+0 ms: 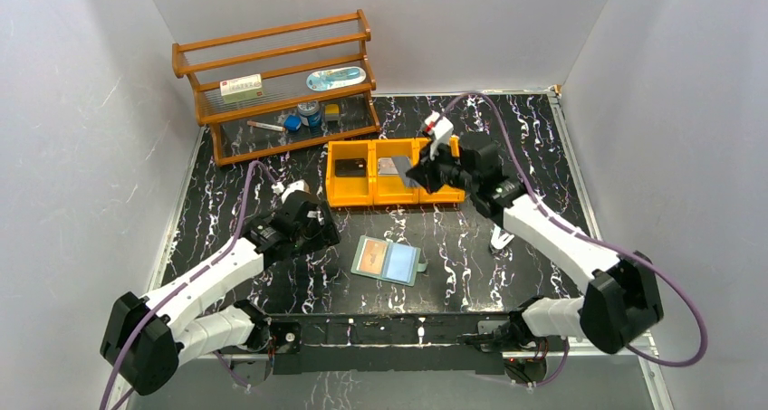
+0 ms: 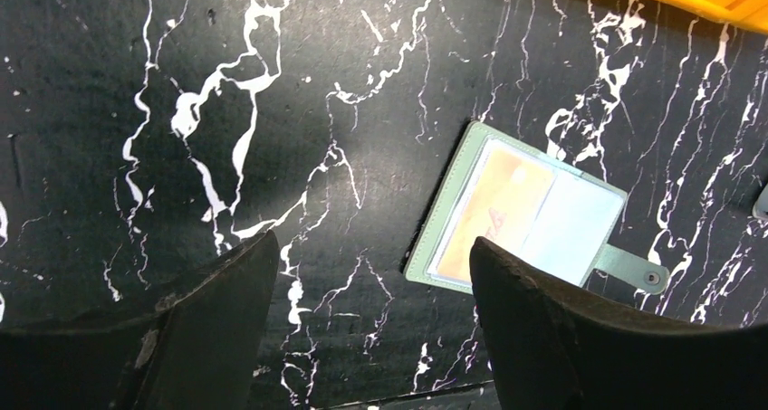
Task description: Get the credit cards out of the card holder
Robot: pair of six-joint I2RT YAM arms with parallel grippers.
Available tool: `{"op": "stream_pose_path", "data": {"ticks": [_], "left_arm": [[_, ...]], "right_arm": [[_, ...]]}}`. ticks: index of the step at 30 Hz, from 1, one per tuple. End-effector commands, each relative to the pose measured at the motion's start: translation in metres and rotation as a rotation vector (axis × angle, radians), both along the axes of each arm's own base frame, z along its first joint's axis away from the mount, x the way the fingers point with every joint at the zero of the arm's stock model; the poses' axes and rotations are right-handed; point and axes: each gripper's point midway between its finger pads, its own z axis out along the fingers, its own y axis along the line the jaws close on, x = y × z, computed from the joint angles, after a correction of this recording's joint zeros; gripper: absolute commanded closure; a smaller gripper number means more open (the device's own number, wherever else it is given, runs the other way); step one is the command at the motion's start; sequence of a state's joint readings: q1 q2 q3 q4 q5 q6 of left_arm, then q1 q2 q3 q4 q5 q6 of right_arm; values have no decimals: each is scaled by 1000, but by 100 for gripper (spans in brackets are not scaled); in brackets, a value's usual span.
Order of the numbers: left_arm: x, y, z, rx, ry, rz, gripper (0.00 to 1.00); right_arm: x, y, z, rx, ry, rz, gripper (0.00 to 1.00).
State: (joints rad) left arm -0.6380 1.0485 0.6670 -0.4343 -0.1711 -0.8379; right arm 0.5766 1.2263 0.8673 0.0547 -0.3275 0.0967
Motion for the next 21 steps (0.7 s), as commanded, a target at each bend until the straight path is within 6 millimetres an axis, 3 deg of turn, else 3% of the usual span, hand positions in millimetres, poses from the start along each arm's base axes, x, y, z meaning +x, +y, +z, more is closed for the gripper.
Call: {"op": "stream_pose_path", "data": {"ticks": [1,10,21], "left_arm": [[-8,13,-1,30,12,30,23],[-16,27,9,35,-13,60,20],[-24,36,14,13,-36,98,11]], "right_arm": [[51,-7,5,-269,-235,18,100],[102,11,-26,-534,-246,170,100],[142,32,-63,-631,-327,243,100]]}}
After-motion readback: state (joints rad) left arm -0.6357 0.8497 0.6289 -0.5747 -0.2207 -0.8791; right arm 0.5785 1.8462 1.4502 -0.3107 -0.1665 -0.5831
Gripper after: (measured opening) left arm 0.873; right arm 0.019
